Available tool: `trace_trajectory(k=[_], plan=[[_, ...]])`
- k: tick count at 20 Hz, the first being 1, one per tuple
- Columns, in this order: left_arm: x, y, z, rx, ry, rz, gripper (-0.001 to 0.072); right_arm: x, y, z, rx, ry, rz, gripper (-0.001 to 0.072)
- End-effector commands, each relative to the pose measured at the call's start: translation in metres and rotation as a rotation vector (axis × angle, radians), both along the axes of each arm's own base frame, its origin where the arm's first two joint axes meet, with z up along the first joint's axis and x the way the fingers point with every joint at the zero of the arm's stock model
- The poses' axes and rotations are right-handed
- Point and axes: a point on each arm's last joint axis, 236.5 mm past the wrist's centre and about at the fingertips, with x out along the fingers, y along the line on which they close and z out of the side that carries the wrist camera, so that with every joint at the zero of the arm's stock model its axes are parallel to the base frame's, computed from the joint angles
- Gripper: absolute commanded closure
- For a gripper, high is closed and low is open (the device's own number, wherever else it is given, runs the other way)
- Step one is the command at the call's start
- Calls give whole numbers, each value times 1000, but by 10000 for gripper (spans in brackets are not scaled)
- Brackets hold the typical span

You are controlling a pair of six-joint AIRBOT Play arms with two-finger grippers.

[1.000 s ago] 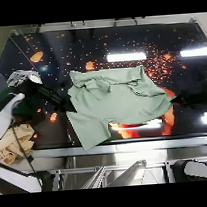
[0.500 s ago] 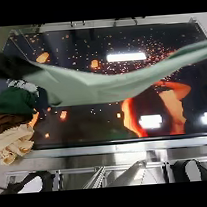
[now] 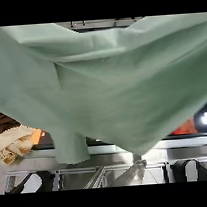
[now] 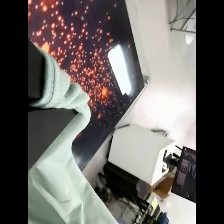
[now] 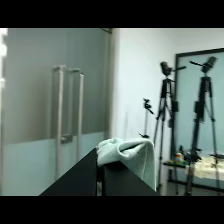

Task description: Fold the shirts.

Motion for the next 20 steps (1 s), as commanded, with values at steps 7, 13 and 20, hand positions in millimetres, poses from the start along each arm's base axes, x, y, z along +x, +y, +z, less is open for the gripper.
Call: trace_trajectory(k=[7,13,20], plan=[[41,-11,-64,-245,282,-408,679,61,-47,-63,-16,242,-123,691],[-57,-35,-2,-105,-31,-361,679,26,-11,-56,-86,229,-176,691],[-81,-29,11,-39,-111,-202,678,17,-13,-41,-115,188,-263,691]])
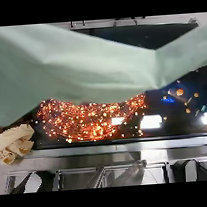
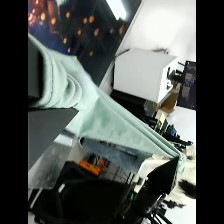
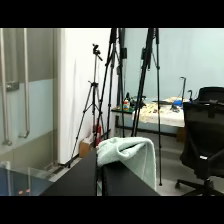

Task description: Fold the shirts.

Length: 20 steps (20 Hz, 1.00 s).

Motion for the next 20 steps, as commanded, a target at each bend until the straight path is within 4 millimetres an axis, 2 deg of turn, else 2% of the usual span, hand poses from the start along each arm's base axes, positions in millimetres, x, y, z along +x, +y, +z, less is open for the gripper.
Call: trace_trajectory(k=[1,3,5,7,9,10,12,14,16,18,20], plan=[[21,20,-2,5,11,135,678,19,-18,-14,6,68,-24,691],[66,39,-22,0,96,171,678,55,-40,-47,81,205,53,692],[113,37,-73,63,244,118,678,101,-54,-97,180,362,150,691],[156,16,-140,146,424,24,678,153,-54,-174,260,580,217,692],[205,0,-208,187,582,-6,677,205,-45,-267,328,810,235,691],[232,-3,-241,180,653,4,678,225,-40,-306,352,896,248,691],[274,0,-305,136,794,17,678,258,-34,-379,432,1045,253,692],[301,7,-364,107,914,13,678,284,-35,-436,522,1113,242,691],[329,13,-401,91,966,17,680,312,-36,-458,619,1083,269,691],[360,20,-415,69,964,68,689,337,-43,-459,708,1045,296,691],[384,27,-420,51,948,116,689,349,-41,-459,705,1040,334,692]])
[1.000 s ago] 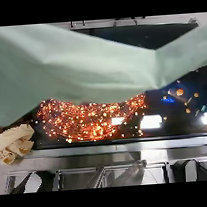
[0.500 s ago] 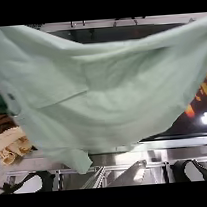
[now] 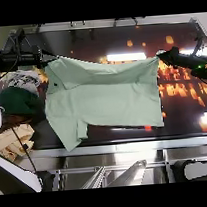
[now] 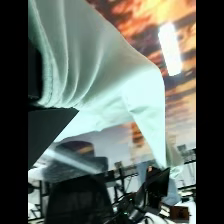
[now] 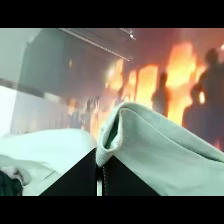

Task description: Fold the shirts.

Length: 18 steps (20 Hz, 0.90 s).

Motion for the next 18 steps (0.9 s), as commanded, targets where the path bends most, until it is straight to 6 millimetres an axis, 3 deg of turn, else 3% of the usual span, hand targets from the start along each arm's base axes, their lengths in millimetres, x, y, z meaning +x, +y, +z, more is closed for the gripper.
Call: trace_trajectory(k=[1,3,4,6,9,13,18], plan=[[41,10,-37,11,28,78,688,25,2,-21,74,2,7,691],[43,12,-58,16,69,92,688,20,-5,-45,36,58,14,691],[41,16,-78,61,101,100,688,14,-8,-59,1,97,29,691],[32,33,-116,183,158,104,688,-2,-14,-89,-85,190,62,692],[22,57,-146,341,205,102,688,-23,-16,-120,-148,299,97,692],[10,77,-167,463,246,84,688,-39,-16,-147,-137,386,75,691],[3,76,-170,463,264,58,687,-41,-16,-152,-116,420,50,690]])
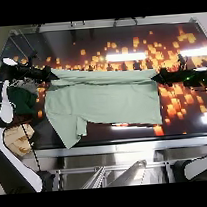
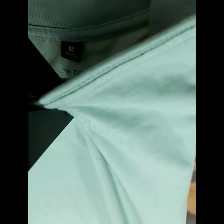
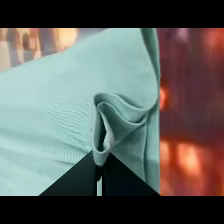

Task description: Fold the shirts.

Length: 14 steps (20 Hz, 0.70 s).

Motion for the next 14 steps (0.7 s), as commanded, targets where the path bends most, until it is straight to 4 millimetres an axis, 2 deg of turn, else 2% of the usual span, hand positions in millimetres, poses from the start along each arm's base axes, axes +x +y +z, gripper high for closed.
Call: trace_trajectory(k=[1,2,3,4,5,6,8,10,11,13,14], plan=[[-10,4,-6,25,34,-25,685,-5,0,-7,10,43,-19,680],[-15,3,-5,19,49,-39,564,-9,1,-8,19,66,-16,607],[-19,2,-4,12,69,-45,379,-17,-1,-10,15,105,-14,517],[-23,7,2,5,82,-50,374,-28,-9,-11,-4,149,-2,507],[-26,14,12,-3,99,-44,374,-40,-20,-9,-27,185,4,395],[-30,25,24,-10,117,-31,374,-54,-35,-4,-53,219,13,340],[-45,49,46,-26,166,17,374,-91,-66,14,-116,289,50,340],[-78,58,57,-51,232,33,375,-140,-92,21,-201,406,85,340],[-99,61,55,-46,273,31,374,-162,-98,21,-223,451,86,340],[-151,66,39,15,371,24,374,-201,-85,12,-197,506,77,322],[-176,66,30,40,411,24,375,-221,-72,2,-177,538,82,226]])
